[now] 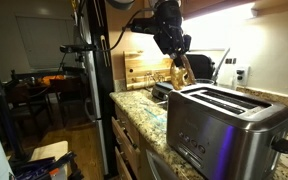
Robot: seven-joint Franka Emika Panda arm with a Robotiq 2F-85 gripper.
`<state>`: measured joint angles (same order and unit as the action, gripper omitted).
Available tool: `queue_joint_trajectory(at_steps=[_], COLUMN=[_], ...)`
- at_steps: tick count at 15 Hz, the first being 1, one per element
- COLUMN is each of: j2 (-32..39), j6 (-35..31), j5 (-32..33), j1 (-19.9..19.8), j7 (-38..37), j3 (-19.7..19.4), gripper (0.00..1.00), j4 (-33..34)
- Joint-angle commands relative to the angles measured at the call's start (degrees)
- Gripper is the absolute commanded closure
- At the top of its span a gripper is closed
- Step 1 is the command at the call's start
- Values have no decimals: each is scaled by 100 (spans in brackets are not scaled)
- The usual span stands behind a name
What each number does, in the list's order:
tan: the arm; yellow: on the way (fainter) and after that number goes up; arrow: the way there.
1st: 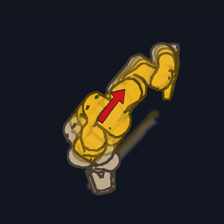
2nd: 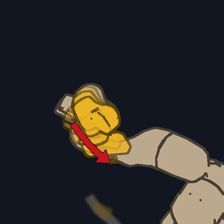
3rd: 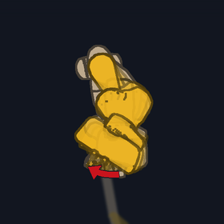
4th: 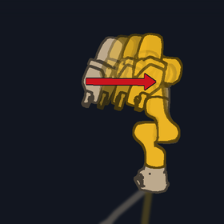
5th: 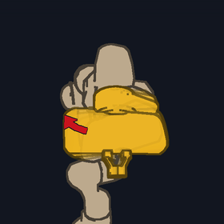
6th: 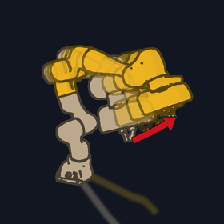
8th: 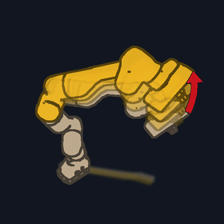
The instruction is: Put two slices of bread in the bread toaster
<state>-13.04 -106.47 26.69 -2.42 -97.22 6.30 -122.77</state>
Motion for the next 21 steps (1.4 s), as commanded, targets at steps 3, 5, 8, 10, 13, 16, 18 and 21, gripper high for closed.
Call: queue_joint_trajectory(at_steps=[3,5,8,10,13,16,18,21], j2=[63,107,200,252,373,489,542,587], j6=[-20,-73,-226,-424,-705,-878,-957,-957], j5=[223,230,205,152,132,125,111,101], j1=[-89,-117,-139,-162,-189,-200,-204,-197], j7=[-229,-256,-256,-234,-224,-209,-199,-200], j3=[-106,-155,-241,-307,-410,-503,-558,-607], gripper=[92,92,92,92,92,92,92,60], j4=[46,51,59,68,73,78,69,88])
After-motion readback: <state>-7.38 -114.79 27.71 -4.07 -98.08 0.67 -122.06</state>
